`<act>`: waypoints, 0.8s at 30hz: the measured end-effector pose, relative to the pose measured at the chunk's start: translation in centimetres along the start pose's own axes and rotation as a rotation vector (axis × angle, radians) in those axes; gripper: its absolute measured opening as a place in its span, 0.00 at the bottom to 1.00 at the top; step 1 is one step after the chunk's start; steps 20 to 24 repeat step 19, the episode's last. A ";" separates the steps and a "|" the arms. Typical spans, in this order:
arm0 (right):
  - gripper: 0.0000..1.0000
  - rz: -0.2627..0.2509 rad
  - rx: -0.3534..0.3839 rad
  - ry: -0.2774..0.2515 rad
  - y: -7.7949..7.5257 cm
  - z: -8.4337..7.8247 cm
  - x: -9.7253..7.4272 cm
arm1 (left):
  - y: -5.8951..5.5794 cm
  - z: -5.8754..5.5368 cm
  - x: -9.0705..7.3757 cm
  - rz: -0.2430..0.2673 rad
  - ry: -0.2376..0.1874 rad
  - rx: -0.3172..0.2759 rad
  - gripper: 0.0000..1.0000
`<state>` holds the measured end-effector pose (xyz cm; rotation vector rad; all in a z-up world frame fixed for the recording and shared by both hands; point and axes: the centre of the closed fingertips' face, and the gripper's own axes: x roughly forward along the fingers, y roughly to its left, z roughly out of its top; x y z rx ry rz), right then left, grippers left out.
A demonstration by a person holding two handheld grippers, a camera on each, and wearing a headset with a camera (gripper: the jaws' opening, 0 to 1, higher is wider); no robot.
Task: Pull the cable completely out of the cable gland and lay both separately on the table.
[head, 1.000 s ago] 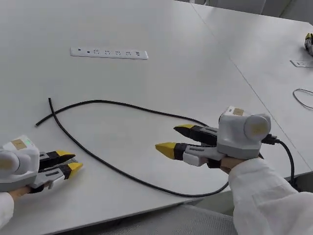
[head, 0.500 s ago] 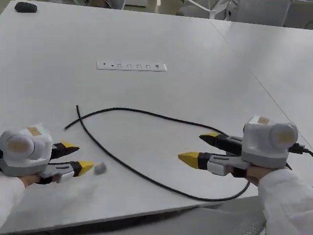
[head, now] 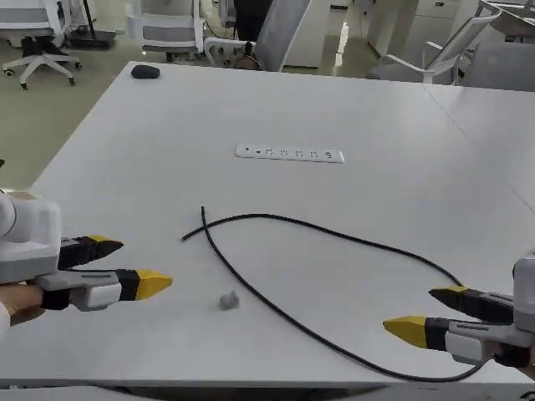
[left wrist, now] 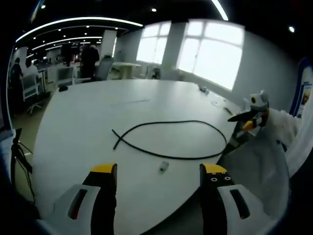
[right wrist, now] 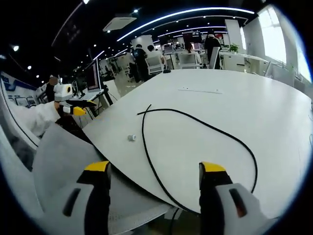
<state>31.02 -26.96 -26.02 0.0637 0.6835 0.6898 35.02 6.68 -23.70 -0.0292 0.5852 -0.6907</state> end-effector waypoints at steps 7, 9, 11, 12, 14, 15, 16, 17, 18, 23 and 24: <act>0.76 -0.007 0.034 0.005 0.7 -0.7 -1.3 | -0.2 -2.3 -2.6 0.009 0.053 -0.083 0.76; 0.75 -0.010 0.039 0.009 0.8 -0.9 -1.4 | -0.1 -2.6 -3.1 0.019 0.058 -0.083 0.76; 0.75 -0.013 0.046 0.017 0.6 -1.1 -1.4 | 0.3 -2.8 -3.3 0.021 0.057 -0.090 0.75; 0.75 -0.014 0.049 0.021 0.6 -1.2 -1.4 | 0.3 -2.8 -3.4 0.020 0.058 -0.097 0.75; 0.74 -0.013 0.052 0.026 0.6 -1.2 -1.3 | 0.5 -2.9 -3.4 0.023 0.060 -0.104 0.74; 0.74 -0.012 0.052 0.029 0.6 -1.3 -1.3 | 0.6 -2.9 -3.4 0.026 0.061 -0.106 0.73; 0.74 -0.011 0.053 0.030 0.6 -1.3 -1.2 | 0.6 -2.9 -3.4 0.027 0.062 -0.105 0.71; 0.74 -0.010 0.054 0.031 0.6 -1.3 -1.1 | 0.8 -2.9 -3.4 0.028 0.060 -0.104 0.70; 0.73 -0.007 0.056 0.034 0.8 -1.4 -1.1 | 0.8 -2.8 -3.4 0.030 0.058 -0.106 0.70; 0.72 -0.004 0.059 0.037 0.9 -1.4 -1.1 | 0.8 -2.8 -3.4 0.030 0.056 -0.109 0.70; 0.72 -0.004 0.059 0.037 0.9 -1.4 -1.1 | 0.8 -2.8 -3.4 0.030 0.056 -0.109 0.70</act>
